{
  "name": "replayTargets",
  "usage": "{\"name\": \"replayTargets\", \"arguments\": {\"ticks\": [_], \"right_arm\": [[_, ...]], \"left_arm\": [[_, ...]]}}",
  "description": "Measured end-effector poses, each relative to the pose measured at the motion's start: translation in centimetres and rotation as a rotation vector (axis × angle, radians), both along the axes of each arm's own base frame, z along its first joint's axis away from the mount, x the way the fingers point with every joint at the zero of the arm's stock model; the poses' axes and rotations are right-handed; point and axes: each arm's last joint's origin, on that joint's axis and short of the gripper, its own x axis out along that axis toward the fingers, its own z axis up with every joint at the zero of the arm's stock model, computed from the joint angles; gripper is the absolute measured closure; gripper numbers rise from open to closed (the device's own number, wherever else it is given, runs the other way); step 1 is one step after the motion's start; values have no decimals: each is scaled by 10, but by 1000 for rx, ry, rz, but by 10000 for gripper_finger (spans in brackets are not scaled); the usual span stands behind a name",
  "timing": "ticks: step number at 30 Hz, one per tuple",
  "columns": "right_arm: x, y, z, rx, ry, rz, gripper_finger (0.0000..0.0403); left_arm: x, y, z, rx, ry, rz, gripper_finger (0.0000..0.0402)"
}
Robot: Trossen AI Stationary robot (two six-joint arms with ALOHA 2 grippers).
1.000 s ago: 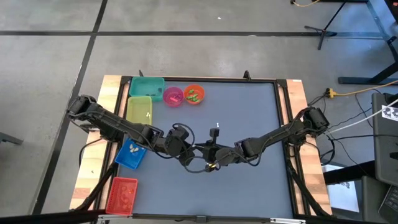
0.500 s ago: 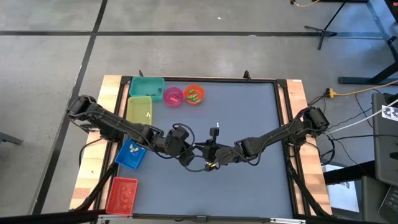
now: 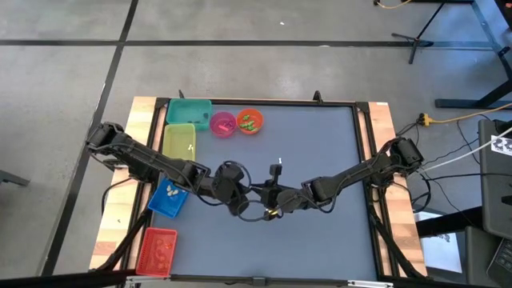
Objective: Sort Halloween decoration
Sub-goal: Put the white bone toy into the yellow bin
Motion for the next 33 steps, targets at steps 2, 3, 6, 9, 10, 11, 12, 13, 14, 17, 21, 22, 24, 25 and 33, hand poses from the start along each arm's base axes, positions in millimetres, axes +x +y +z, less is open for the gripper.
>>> {"name": "replayTargets", "arguments": {"ticks": [2,3,6,9,10,11,12,13,14,17,21,22,24,25,33], "right_arm": [[0,1,0,11,5,22,377],[0,1,0,16,7,32,377],[0,2,-1,23,11,48,377],[0,2,-1,29,14,59,377],[0,2,-1,29,14,60,377],[0,2,-1,28,15,60,377],[0,2,-1,28,18,61,377],[0,2,-1,28,21,64,377],[0,2,-1,27,25,66,377],[-1,2,-2,23,33,65,377],[-1,2,-2,22,35,65,377],[-1,2,-2,22,35,65,377],[-1,2,-2,22,34,64,377],[-1,2,-2,21,34,63,377],[-1,2,-2,23,29,60,377]], "left_arm": [[0,0,0,47,11,-45,386],[0,-1,0,66,16,-66,379],[0,-1,0,97,25,-105,354],[0,-1,0,107,27,-112,329],[0,-1,0,106,27,-111,321],[0,-1,0,104,27,-109,315],[0,-1,0,102,26,-107,310],[0,-1,0,100,26,-105,306],[0,-1,0,89,23,-94,303],[0,1,0,47,15,-56,300],[0,1,0,21,10,-35,299],[0,1,0,18,11,-36,299],[0,1,0,-5,7,-21,299],[0,1,0,-20,5,-8,299],[0,0,0,-45,1,11,299]]}}
